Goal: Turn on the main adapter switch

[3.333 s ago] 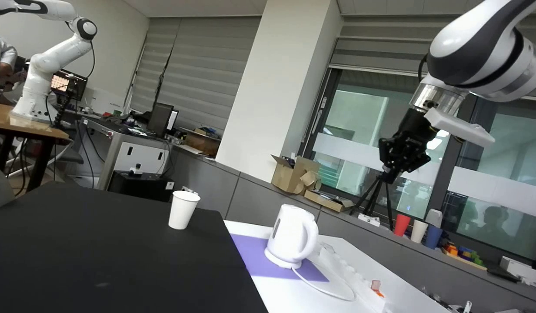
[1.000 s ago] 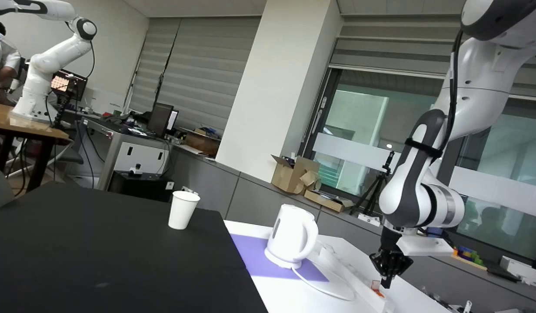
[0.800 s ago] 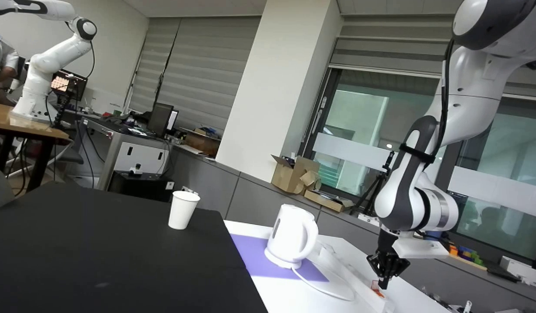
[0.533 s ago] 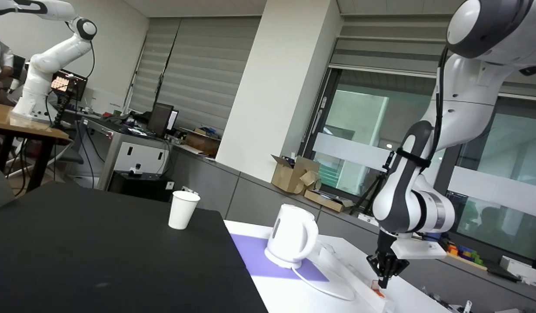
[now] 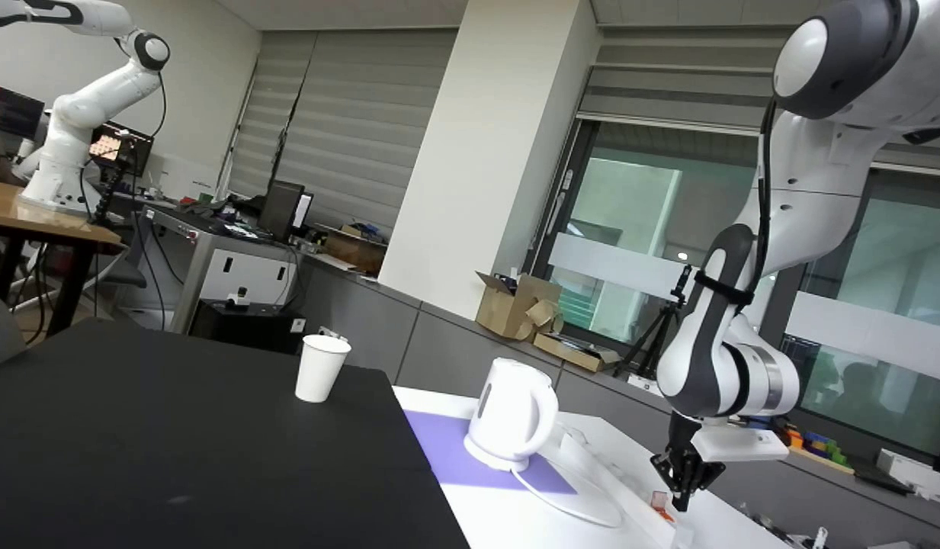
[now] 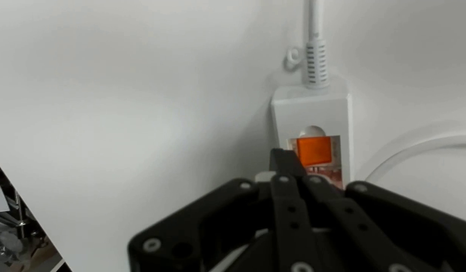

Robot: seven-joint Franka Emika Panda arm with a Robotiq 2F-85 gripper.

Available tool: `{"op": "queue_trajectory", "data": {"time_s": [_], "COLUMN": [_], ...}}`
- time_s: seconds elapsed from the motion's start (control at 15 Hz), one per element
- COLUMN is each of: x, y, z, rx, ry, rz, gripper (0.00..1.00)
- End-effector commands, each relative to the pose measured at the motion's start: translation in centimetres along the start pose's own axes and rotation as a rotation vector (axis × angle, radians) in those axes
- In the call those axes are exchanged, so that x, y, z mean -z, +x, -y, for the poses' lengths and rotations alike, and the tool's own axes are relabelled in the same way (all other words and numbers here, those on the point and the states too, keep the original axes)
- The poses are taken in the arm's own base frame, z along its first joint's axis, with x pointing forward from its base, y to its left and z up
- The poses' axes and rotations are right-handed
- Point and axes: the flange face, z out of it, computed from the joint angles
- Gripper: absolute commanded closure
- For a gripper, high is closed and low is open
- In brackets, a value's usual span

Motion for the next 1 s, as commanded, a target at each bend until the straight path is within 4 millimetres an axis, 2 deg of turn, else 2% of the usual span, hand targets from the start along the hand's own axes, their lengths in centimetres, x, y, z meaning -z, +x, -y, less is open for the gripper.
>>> {"op": "queue_trajectory", "data": {"time_s": [0.0, 0.93], "x": [-0.56, -0.83], "y": [0.63, 0.35], "z": [-0.55, -0.89], "rx": [-0.013, -0.059], "ry": [-0.01, 0.025], "rz": [0.006, 0.05], "gripper": [1.0, 1.0]}}
